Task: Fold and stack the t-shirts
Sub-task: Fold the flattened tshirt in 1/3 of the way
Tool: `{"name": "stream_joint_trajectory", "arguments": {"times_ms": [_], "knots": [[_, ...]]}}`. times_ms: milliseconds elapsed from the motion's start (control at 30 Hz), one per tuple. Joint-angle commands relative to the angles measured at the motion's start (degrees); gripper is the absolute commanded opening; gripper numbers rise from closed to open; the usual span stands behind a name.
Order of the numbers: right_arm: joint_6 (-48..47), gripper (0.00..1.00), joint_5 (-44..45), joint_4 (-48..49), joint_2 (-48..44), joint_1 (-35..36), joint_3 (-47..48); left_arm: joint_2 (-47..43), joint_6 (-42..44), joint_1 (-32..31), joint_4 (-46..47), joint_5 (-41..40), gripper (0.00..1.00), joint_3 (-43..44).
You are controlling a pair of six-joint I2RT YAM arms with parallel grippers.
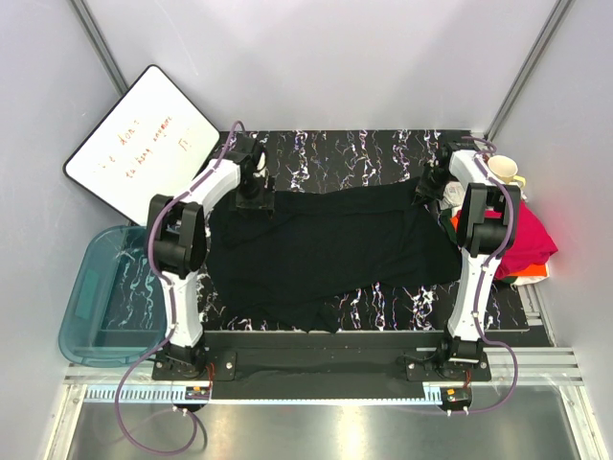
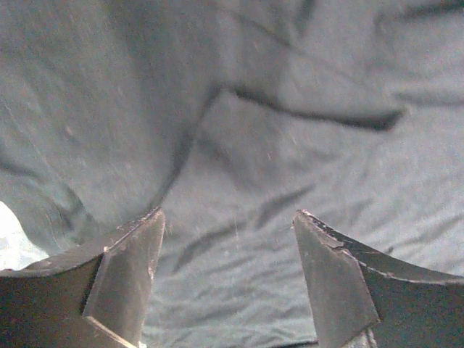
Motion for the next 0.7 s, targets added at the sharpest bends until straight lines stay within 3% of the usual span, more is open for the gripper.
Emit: {"name": "stream_joint_trajectory", "arguments": {"times_ms": [0,167,400,467,500,600,633,667], "knots": [[-1.1,0.0,-1.4,0.2,-0.3,0.3,0.2,3.4,0.3,1.4,1.2,-0.7,0.75,5.4],[-1.4,0.0,-1.3,0.1,-0.2,0.3,0.5,7.9,1.5,1.5,0.9,-0.6,0.69,9.0],[-1.4,0.0,-1.0,0.1,-0.2,0.3,0.7,8.9,1.4,1.5,0.7,-0.1,0.55,7.6],[-1.4,0.0,-0.9,0.1,0.0,0.3,0.7,8.3,1.2,1.5,0.8,0.0,0.42,6.5],[-1.3,0.0,-1.0,0.1,0.0,0.3,0.7,8.1,1.3,1.5,0.9,0.0,0.3,6.2],[-1.2,0.0,-1.2,0.1,0.3,0.3,1.0,7.5,1.6,1.5,1.0,-0.1,0.13,5.5],[-1.1,0.0,-1.1,0.1,0.4,0.3,1.0,7.5,1.8,1.5,1.0,-0.2,0.02,5.4],[-1.1,0.0,-1.2,0.1,0.4,0.3,1.1,7.4,1.7,1.5,1.1,-0.2,0.0,5.5]]}}
